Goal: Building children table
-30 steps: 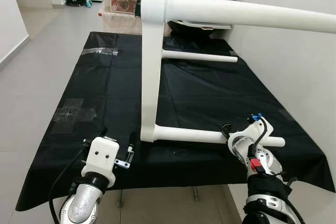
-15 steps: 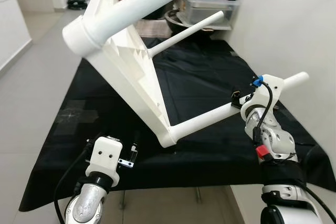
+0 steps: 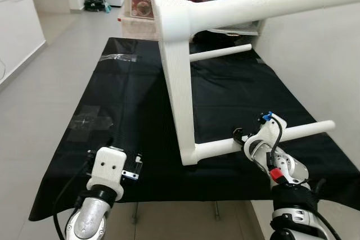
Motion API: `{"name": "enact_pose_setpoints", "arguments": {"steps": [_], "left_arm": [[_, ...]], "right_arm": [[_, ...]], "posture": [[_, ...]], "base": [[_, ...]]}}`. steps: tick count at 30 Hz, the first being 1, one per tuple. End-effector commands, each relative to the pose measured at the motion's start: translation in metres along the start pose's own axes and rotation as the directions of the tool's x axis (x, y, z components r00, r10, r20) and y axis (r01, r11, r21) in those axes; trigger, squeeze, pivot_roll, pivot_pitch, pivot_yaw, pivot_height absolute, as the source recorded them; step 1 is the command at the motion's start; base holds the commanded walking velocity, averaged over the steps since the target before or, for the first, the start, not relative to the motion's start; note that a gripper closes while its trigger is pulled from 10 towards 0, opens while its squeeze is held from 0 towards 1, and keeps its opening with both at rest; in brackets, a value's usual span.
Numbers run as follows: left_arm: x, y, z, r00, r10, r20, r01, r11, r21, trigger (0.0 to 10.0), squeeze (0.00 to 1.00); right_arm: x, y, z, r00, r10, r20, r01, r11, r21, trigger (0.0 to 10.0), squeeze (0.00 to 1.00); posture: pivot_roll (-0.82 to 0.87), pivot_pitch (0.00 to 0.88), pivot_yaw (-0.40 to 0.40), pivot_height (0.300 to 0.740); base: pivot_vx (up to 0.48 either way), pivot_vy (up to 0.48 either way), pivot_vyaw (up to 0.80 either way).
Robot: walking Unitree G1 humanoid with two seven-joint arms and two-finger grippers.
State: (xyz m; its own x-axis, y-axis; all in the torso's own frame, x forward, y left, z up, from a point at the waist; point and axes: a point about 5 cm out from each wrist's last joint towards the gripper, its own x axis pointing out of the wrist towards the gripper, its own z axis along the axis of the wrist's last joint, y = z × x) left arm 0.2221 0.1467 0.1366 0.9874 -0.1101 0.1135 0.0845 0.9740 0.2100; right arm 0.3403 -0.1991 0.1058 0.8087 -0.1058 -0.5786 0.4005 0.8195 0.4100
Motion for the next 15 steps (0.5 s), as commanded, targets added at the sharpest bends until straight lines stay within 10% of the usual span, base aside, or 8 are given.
{"name": "enact_pose_setpoints", "arguments": {"steps": [1,15], "left_arm": [[0.0003,-0.0015,-0.0039,1.0,-0.008,-0.021,0.008,1.0,0.0,10.0,0.0],[0.0006,-0.0008,-0.0052,0.999,-0.004,-0.034,0.004,1.0,-0.014,10.0,0.0]], "right_arm": [[0.0055,-0.0179,-0.0311,0.981,-0.108,-0.161,0.105,0.994,-0.031,10.0,0.0],[0.0035,-0.0208,-0.0271,0.971,-0.114,-0.212,0.187,0.912,0.365,10.0,0.0]], "posture": [[0.05,0.0,-0.132,0.74],[0.05,0.0,-0.135,0.74]], "base": [[0.0,0.0,0.0],[0.0,0.0,0.0]]}}
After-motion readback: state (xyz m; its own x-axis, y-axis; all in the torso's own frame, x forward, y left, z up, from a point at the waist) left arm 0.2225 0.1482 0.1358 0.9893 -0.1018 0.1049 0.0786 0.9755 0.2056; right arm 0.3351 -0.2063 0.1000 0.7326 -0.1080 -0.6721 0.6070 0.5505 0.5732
